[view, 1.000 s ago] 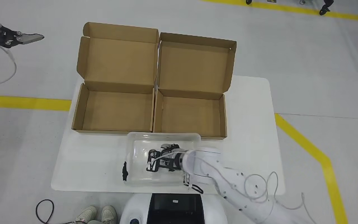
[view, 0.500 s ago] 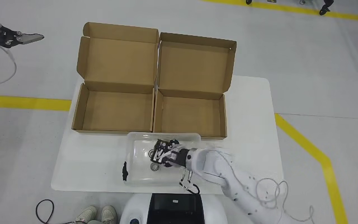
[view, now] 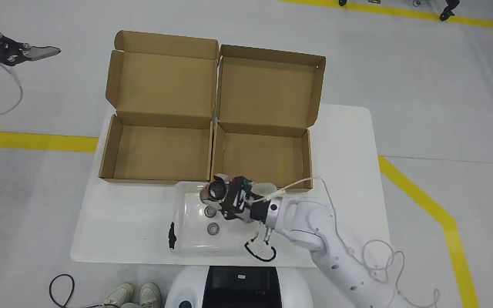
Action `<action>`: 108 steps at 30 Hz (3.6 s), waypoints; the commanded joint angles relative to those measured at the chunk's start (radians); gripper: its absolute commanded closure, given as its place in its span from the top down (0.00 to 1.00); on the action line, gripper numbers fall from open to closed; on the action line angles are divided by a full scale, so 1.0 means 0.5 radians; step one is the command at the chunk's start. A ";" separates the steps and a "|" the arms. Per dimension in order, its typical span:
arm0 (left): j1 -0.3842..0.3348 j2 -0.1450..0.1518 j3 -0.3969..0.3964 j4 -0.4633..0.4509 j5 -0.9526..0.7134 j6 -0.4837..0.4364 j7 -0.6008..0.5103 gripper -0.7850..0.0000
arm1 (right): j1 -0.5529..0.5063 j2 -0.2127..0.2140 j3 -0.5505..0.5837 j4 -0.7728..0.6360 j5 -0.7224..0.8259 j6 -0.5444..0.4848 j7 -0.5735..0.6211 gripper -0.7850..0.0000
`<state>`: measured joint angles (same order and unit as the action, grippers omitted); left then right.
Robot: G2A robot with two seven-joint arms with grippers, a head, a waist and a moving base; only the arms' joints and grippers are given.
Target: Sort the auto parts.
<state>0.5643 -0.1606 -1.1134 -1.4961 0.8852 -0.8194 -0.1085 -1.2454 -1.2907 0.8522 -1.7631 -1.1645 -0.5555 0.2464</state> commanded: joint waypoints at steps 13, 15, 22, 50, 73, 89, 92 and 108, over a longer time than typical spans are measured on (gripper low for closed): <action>0.000 0.000 0.000 0.000 0.000 0.000 0.000 1.00 | 0.030 -0.003 0.105 0.020 0.175 -0.083 -0.425 0.00; 0.000 0.000 0.000 0.000 0.000 0.000 0.000 1.00 | 0.029 -0.001 0.130 0.005 0.192 -0.097 -0.471 0.00; 0.000 0.000 0.000 0.000 0.000 0.000 0.000 1.00 | 0.050 0.013 0.253 -0.103 0.202 -0.131 -0.569 0.00; 0.000 0.000 0.000 0.000 0.000 0.000 0.000 1.00 | 0.236 0.006 0.357 -0.199 0.219 -0.058 -0.483 0.00; 0.000 0.000 0.000 0.000 0.000 0.000 0.000 1.00 | -0.033 0.070 0.395 0.213 -0.060 -0.169 -0.251 0.00; 0.000 0.000 0.000 0.000 0.000 0.000 0.000 1.00 | 0.277 -0.005 0.182 0.574 -0.091 -0.089 -0.495 0.00; 0.000 0.000 0.000 0.000 0.000 0.000 0.000 1.00 | 0.277 -0.005 0.182 0.574 -0.091 -0.089 -0.495 0.00; 0.000 0.000 0.000 0.000 0.000 0.000 0.000 1.00 | 0.277 -0.005 0.182 0.574 -0.091 -0.089 -0.495 0.00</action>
<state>0.5643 -0.1606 -1.1134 -1.4961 0.8852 -0.8194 -0.1085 -1.1071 -1.2933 0.9435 -1.4759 -1.2100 -0.5998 -0.0010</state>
